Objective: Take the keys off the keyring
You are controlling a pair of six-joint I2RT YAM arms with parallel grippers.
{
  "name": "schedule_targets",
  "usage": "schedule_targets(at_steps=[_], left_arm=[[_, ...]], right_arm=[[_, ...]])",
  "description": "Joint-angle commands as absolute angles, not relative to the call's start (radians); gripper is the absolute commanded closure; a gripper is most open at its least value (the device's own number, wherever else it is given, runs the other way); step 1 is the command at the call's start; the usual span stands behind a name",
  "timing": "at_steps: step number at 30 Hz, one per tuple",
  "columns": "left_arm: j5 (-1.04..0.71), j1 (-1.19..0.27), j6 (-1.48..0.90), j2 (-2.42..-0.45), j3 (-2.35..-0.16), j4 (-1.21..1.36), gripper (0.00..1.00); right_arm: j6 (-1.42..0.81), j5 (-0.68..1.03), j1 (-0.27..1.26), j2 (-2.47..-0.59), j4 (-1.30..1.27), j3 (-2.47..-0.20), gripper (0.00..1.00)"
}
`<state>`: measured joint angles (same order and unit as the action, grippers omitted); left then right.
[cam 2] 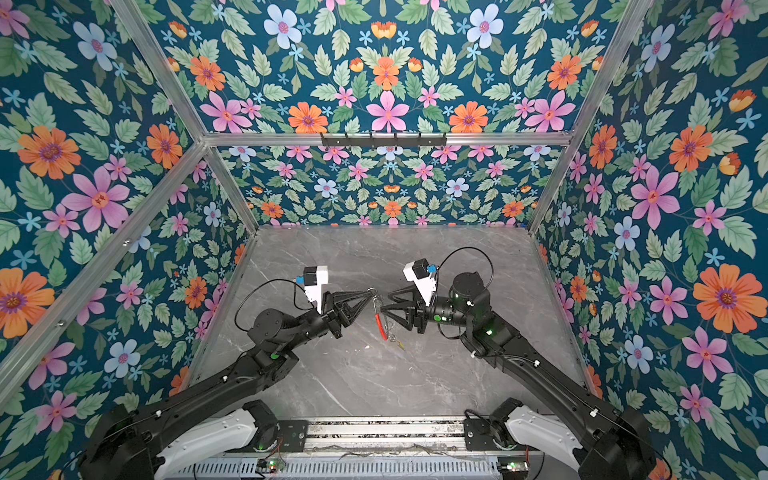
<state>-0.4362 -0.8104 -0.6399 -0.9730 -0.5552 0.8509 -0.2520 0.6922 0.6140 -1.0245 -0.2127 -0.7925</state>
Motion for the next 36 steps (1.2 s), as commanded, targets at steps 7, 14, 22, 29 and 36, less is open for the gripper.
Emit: schedule_targets(at_steps=[7,14,22,29,36], left_arm=[[-0.007,-0.961,-0.403,-0.949,-0.628,0.559,1.0],[0.065,-1.008,-0.362,-0.971,-0.656,0.544,1.0],[-0.03,-1.012,-0.316,-0.949,-0.611,0.607,1.0],[-0.17,-0.996,-0.287,-0.897,-0.574,0.629,1.0],[-0.188,-0.988,-0.306,-0.897,-0.574,0.639,1.0]], right_arm=[[-0.218,0.569,0.627,-1.006,-0.219,-0.76,0.48],[-0.202,0.56,0.641,-1.014,-0.209,-0.753,0.48],[-0.16,0.54,0.663,-1.012,-0.167,-0.762,0.46],[-0.14,0.566,0.664,-0.988,-0.142,-0.756,0.48],[-0.125,0.627,0.675,-0.994,-0.121,-0.768,0.52]])
